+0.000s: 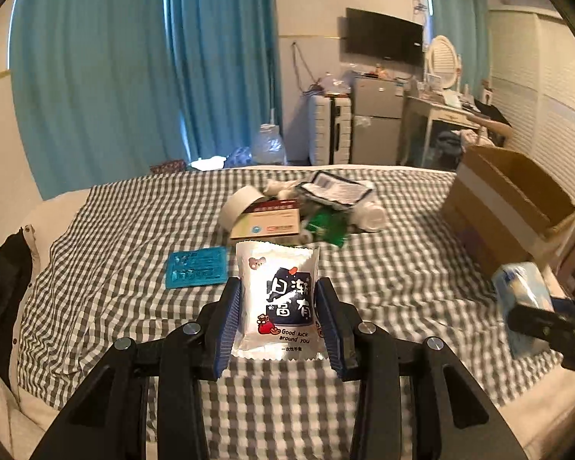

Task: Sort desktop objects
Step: 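Carry the snack packet and tissue pack with both tools toward the cardboard box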

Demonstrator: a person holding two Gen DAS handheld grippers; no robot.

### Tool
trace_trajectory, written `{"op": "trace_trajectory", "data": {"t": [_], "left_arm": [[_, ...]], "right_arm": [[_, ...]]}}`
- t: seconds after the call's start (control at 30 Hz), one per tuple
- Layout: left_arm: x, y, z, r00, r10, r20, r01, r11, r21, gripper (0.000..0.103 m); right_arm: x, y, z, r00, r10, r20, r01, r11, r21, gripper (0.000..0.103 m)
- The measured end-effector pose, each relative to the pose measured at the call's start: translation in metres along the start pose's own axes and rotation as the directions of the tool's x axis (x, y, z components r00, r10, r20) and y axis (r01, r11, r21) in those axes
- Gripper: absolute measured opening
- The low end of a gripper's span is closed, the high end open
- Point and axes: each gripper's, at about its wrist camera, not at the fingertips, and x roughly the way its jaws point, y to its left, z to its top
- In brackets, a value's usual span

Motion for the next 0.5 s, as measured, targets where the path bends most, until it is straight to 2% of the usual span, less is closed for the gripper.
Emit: {"op": "trace_trajectory", "data": {"t": [0.3,0.5], "left_arm": [[-0.024,-0.025,0.007,1.0,-0.013,0.0,0.013,1.0,0.012,0.04],[-0.026,-0.043,0.024,0.999,-0.042,0.007,0.041,0.999,0.007,0.04]], "right_arm": [[-0.024,0.002,0.001,0.999,0.024,0.044,-0.023,1.0,-0.02,0.049],[-0.038,-0.007,0.009,0.997,0.026,0.078,-0.024,1.0,-0.019,0.049]]}}
